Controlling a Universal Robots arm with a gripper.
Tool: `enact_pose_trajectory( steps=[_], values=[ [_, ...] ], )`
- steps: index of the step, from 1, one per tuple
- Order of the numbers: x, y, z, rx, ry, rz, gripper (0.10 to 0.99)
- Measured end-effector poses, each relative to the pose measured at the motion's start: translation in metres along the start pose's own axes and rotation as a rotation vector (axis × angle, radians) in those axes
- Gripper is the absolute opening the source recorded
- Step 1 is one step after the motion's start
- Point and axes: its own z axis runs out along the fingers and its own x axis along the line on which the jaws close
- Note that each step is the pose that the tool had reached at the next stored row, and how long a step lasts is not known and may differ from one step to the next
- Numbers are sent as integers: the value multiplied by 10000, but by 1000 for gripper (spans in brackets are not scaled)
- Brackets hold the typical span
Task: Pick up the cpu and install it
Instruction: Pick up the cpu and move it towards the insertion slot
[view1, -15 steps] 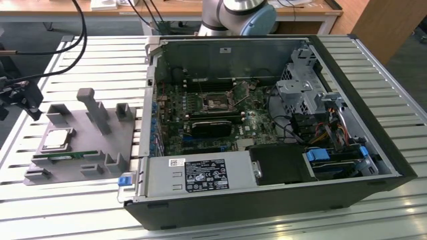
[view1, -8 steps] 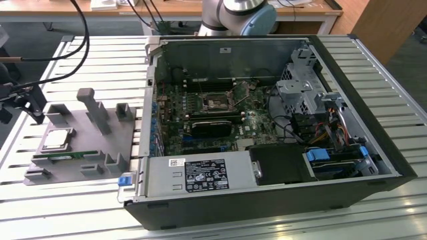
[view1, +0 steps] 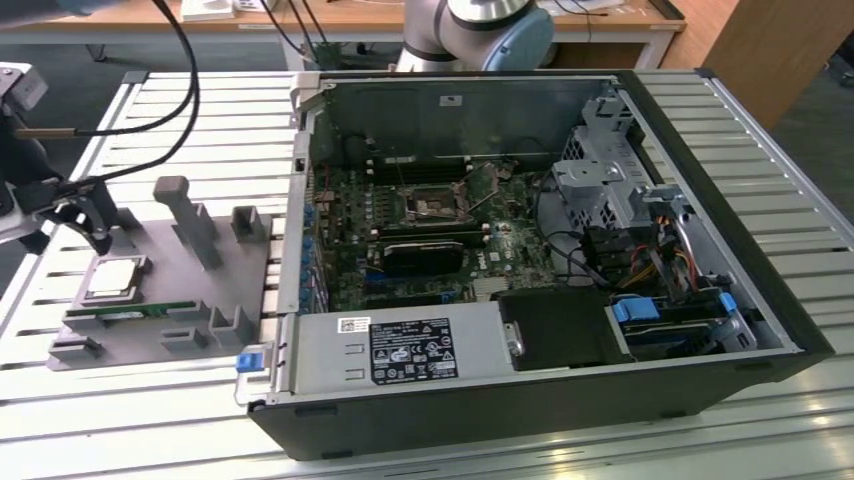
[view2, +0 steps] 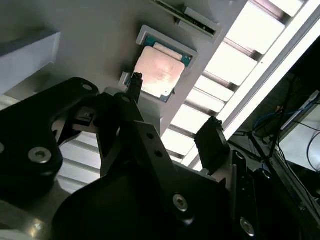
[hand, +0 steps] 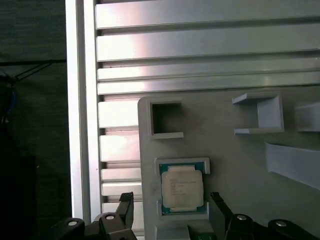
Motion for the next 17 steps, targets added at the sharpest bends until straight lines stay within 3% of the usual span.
enact_pose_trajectory(
  steps=[13,17],
  values=[
    [-63,-47,186,-10,-29,-75,706],
    [-73,-48,213,-17,-186,-171,706]
  ],
)
